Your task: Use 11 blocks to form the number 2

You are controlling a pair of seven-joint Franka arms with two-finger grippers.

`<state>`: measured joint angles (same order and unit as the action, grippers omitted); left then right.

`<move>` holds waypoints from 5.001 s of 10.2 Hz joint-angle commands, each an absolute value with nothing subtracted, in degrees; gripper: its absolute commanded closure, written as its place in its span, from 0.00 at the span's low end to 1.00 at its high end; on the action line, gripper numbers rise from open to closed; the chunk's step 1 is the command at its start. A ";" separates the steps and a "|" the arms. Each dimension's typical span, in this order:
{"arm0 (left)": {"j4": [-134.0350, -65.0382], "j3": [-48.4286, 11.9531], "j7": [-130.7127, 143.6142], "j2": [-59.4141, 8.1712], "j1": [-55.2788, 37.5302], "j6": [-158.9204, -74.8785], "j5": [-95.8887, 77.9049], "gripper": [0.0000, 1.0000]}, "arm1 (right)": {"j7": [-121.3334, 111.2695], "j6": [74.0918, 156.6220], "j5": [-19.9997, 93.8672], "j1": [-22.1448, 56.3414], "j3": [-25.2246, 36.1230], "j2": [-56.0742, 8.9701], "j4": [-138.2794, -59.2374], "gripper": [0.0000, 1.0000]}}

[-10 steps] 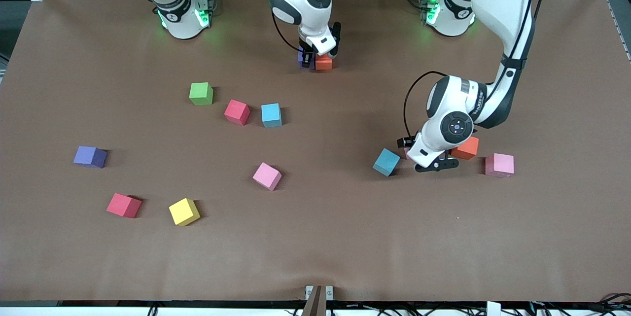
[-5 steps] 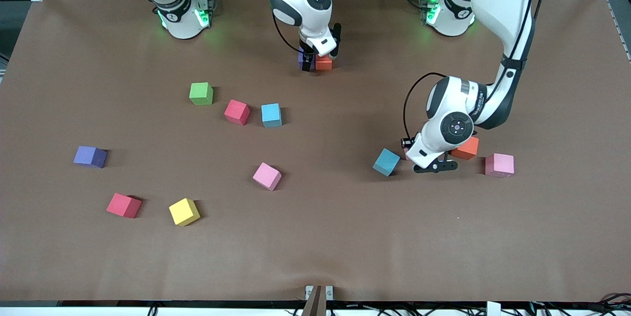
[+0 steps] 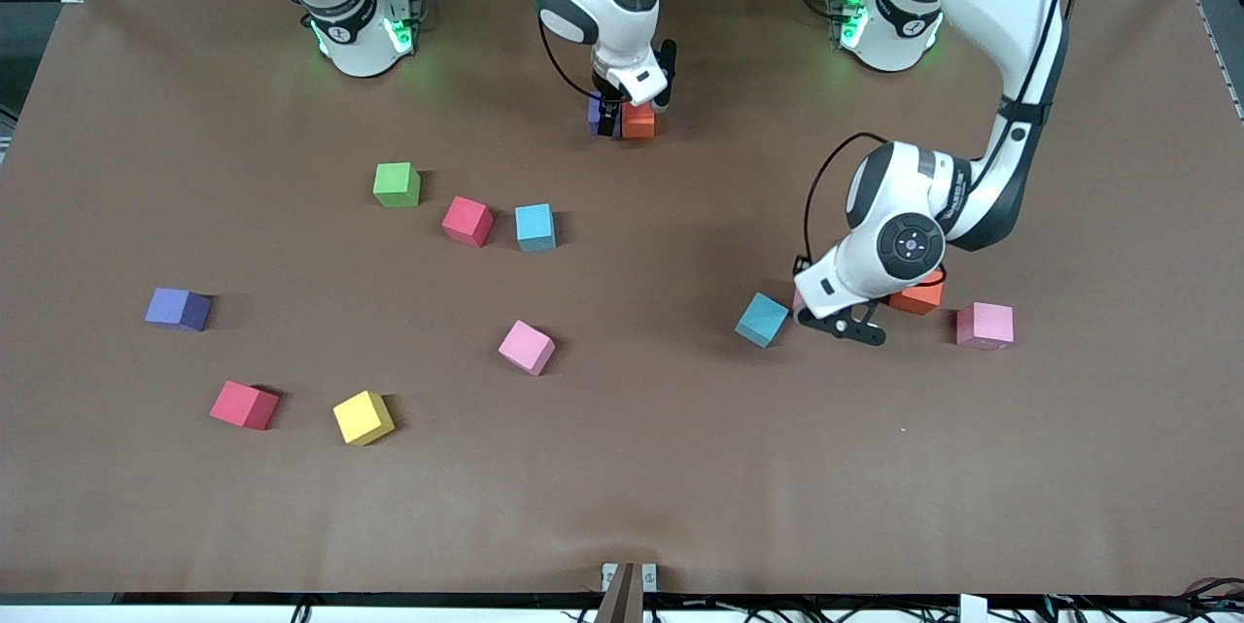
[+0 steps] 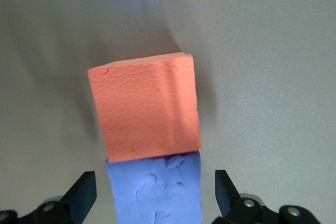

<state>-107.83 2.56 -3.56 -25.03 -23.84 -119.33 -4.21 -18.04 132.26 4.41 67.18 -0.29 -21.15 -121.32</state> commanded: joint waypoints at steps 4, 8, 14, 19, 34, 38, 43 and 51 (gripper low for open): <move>-116.69 -6.40 -10.10 -12.15 -23.56 -115.30 -1.06 0.76 | -17.67 126.49 4.83 67.15 0.00 -15.22 -122.34 0.00; -127.51 -11.94 -16.42 -4.41 -21.01 -120.40 -0.79 0.76 | -18.28 122.61 4.83 60.66 0.00 -3.81 -128.04 0.00; -137.79 -24.15 -17.49 -1.23 -21.01 -134.53 2.54 0.77 | -17.93 114.70 4.75 38.28 0.09 10.89 -130.25 0.00; -138.25 -32.42 -24.06 -3.07 -22.49 -135.35 8.07 0.77 | -17.58 117.16 5.36 19.01 1.31 4.43 -122.38 0.00; -131.75 -32.17 -24.70 -17.04 -33.04 -135.09 11.34 0.79 | -42.80 124.19 4.57 24.16 3.25 -4.48 -127.26 0.00; -130.69 -31.99 -24.52 -18.81 -34.36 -135.00 11.34 0.79 | -42.80 126.90 4.57 27.59 3.08 -6.32 -128.05 0.00; -130.34 -31.82 -24.52 -19.51 -34.81 -135.00 13.08 0.26 | -42.54 128.58 4.48 30.58 3.08 -8.35 -129.55 0.00; -129.90 -30.76 -19.78 -17.49 -34.63 -133.42 14.41 0.00 | -52.63 130.78 4.13 31.55 3.16 -8.26 -128.94 0.00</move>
<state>-130.33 -30.95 -21.89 -18.60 -34.28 -134.88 13.15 -49.10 130.59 4.28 31.22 2.89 -8.81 -128.87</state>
